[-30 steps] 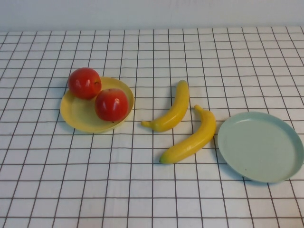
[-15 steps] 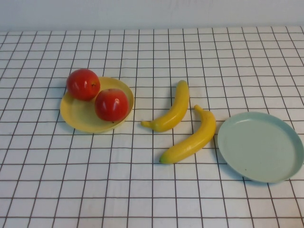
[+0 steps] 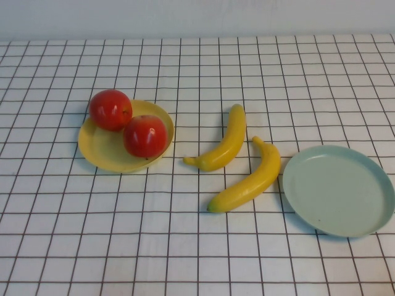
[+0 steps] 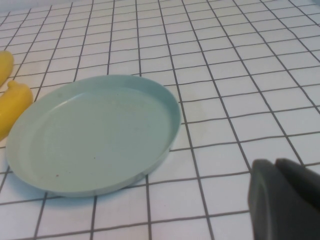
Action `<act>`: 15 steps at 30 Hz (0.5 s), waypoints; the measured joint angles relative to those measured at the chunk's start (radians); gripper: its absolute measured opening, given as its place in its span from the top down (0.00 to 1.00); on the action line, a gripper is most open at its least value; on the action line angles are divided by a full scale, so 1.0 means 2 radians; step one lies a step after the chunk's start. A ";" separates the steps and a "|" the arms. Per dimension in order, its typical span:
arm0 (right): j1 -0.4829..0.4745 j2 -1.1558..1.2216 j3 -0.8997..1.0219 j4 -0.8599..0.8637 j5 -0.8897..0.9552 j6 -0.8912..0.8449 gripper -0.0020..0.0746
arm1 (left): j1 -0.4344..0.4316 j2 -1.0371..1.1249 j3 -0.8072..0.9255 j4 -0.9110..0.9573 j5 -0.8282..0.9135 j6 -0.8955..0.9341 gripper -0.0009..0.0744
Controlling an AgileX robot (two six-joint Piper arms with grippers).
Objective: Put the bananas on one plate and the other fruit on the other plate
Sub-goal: Put another type of fruit in the right plate
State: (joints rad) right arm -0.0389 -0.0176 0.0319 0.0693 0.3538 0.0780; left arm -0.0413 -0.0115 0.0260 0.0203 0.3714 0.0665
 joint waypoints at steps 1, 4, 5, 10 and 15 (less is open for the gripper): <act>0.000 0.000 0.000 0.000 0.000 0.000 1.00 | 0.000 0.000 0.000 0.000 0.000 0.000 0.99; 0.000 0.000 0.000 0.000 0.000 0.000 1.00 | 0.000 0.000 0.000 0.000 0.000 0.000 0.99; 0.000 0.000 0.000 0.000 0.000 0.000 1.00 | 0.000 0.000 0.000 0.000 0.000 0.000 0.99; 0.000 0.000 0.000 0.030 -0.006 0.000 1.00 | 0.000 0.000 0.000 0.000 0.000 0.000 0.99; 0.013 0.000 -0.113 0.045 0.071 0.000 1.00 | 0.000 0.000 0.000 0.000 0.000 0.000 0.99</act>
State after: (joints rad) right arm -0.0137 -0.0176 -0.1946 0.1586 0.4960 0.0780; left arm -0.0413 -0.0115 0.0260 0.0203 0.3723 0.0665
